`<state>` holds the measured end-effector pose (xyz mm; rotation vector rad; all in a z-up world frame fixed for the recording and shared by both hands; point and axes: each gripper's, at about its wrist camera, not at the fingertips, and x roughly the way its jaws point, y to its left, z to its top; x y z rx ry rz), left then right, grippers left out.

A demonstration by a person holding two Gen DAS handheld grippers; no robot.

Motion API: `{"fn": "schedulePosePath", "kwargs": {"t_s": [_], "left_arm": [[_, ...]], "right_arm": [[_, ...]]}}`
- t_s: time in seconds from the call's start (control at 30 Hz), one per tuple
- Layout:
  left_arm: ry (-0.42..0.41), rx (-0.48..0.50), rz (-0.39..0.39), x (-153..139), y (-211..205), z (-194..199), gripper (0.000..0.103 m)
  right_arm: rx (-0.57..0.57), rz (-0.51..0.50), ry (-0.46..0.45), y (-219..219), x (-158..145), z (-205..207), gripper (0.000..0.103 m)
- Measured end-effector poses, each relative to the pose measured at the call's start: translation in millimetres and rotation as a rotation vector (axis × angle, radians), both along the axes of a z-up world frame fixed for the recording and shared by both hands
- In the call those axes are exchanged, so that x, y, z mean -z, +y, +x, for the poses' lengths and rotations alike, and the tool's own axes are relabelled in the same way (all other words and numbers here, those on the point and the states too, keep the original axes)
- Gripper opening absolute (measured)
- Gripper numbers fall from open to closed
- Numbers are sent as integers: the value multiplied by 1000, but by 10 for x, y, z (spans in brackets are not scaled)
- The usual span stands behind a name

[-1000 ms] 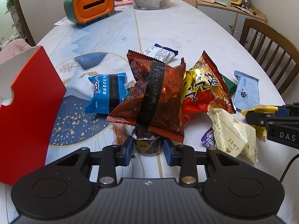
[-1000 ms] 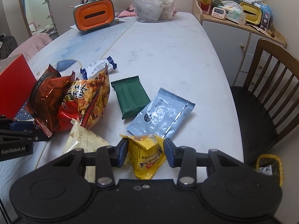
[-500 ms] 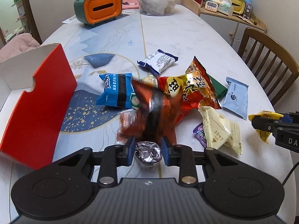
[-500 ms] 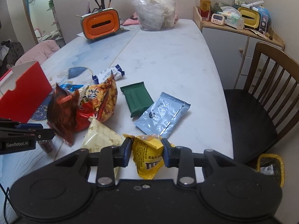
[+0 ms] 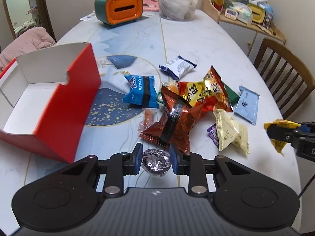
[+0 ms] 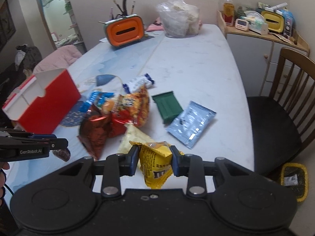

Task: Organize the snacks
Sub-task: 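Close the left gripper on the chocolate while the right gripper grasps the M&M's packet, then carry both items over the red box and open both grippers to drop them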

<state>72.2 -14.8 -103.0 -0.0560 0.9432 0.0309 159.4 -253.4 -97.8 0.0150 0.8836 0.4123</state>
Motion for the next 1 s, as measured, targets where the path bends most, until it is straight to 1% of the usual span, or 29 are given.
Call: {"fn": "schedulePosePath", "kwargs": {"t_s": [0.13,0.17,0.3,0.43,0.73,1.0], "left_arm": [[-17,-21,-3,-146,128,-75,29],[-22,-25,-6,-185,166,-88,29],[-52,-26,-9,-336,333,-147,29],[-77,-20,-16,-488,537,-175,29],[-133,-21,-33,-822,1245,-237,29],[-141,-43,-25,-902,1901,-225,29]], "right_arm": [[-21,14,-6,100,-100,-16,32],[-39,21,-14,178,-178,-24,32],[-73,29,-34,379,-326,-46,32],[-111,36,-50,670,-462,-50,32],[-190,39,-91,1551,-715,-77,32],[-237,30,-111,2334,-794,-71,32]]}}
